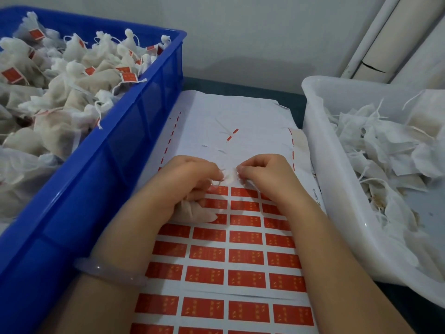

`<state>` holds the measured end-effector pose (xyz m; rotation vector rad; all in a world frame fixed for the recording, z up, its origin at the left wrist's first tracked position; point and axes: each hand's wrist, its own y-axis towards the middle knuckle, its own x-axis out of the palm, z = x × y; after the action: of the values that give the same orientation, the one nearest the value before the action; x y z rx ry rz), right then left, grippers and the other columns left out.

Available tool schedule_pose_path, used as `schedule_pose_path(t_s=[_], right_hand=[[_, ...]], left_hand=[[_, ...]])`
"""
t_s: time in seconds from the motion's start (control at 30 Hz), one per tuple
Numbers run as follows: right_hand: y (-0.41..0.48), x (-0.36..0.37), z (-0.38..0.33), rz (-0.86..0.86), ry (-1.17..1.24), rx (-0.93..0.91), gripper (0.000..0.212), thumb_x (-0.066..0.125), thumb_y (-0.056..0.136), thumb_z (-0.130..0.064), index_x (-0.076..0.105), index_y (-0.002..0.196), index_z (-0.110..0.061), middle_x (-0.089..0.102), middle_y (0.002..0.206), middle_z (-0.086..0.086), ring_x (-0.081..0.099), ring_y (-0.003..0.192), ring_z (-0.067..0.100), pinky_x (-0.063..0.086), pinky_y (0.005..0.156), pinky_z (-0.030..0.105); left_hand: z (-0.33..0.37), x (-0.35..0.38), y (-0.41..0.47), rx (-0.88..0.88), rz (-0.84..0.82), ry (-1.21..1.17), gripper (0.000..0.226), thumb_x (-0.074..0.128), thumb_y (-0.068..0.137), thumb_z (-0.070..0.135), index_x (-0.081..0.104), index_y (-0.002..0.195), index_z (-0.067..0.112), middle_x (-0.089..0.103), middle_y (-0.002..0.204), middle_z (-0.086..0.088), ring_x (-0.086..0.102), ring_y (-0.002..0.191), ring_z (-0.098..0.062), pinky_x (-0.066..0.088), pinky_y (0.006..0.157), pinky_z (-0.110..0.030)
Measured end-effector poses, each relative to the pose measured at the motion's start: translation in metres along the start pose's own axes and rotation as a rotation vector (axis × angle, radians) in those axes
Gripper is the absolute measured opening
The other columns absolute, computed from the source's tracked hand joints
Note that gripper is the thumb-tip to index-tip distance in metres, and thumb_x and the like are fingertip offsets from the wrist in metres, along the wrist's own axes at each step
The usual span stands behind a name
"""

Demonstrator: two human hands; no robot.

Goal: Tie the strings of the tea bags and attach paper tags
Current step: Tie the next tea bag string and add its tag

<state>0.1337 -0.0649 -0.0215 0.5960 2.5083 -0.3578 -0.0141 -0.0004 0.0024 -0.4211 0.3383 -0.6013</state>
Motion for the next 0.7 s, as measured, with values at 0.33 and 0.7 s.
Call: schedule_pose_path(t_s=[0.33,0.7], right_hand=[[-0.025,0.002,-0.007,0.12,-0.078,-0.632,0.034,0.066,0.075,-0.027,0.048,0.099,-0.042,0.049,0.105,-0.029,0.049,0.1,-0.005,0.041,0.082,0.005],[-0.018,-0.014,0.003,0.551,0.115,-0.419,0.011,0.061,0.087,-0.032,0.055,0.08,-0.038,0.057,0.082,-0.031,0.057,0.084,-0.012,0.043,0.061,-0.001]], left_hand=[[-0.007,-0.003,0.0,-0.035,-0.025,-0.314,0.03,0.06,0.083,0.019,0.045,0.059,0.011,0.033,0.036,0.003,0.029,0.042,-0.013,0.037,0.064,-0.033],[-0.01,-0.002,-0.005,0.143,-0.164,-0.42,0.017,0.046,0.09,0.012,0.061,0.098,0.014,0.047,0.05,0.001,0.039,0.041,-0.008,0.043,0.048,-0.023]])
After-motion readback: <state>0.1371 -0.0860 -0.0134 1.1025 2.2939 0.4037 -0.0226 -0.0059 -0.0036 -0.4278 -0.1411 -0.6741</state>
